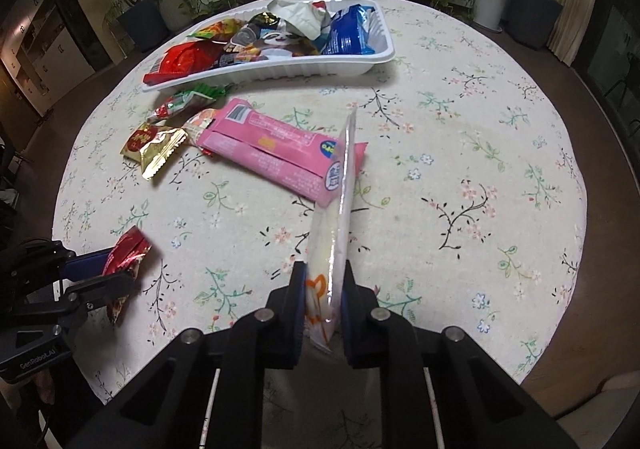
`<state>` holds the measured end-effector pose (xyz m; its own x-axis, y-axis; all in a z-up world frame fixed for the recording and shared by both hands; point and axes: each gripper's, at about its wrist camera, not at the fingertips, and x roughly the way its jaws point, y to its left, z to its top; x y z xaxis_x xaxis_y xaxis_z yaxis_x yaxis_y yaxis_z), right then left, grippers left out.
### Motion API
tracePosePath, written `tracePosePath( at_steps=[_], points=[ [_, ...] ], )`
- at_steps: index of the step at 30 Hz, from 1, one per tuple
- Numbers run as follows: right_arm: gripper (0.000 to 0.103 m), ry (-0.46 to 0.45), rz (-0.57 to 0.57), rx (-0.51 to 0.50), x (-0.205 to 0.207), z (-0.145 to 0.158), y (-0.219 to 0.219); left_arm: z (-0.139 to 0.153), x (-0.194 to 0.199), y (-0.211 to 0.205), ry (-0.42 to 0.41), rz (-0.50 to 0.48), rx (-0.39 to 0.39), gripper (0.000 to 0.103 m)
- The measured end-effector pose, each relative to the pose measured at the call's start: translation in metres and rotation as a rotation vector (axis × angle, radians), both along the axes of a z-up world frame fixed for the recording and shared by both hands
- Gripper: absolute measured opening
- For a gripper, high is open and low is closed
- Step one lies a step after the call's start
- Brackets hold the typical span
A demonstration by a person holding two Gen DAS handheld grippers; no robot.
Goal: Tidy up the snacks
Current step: 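Grasp the clear cheese-stick pack with the right tool while the left tool holds the red wafer pack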
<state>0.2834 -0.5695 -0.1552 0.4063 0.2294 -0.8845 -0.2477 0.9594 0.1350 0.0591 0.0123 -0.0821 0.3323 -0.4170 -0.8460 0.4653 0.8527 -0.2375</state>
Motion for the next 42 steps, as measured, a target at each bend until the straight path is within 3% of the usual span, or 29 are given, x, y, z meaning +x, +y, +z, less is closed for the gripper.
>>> tracePosePath(
  at_steps=[10,22,42],
  points=[
    [0.015,-0.047,0.003,0.058,-0.014,0.017,-0.006,0.002,0.001,0.000,0.003,-0.001,-0.009,0.019],
    [0.015,-0.056,0.027,0.081,-0.022,0.016,0.002,0.003,-0.004,-0.004,-0.017,-0.008,0.029,0.018],
    [0.015,-0.084,0.046,0.118,-0.028,0.027,0.004,0.027,0.000,0.006,-0.056,0.035,-0.011,0.018]
  ],
)
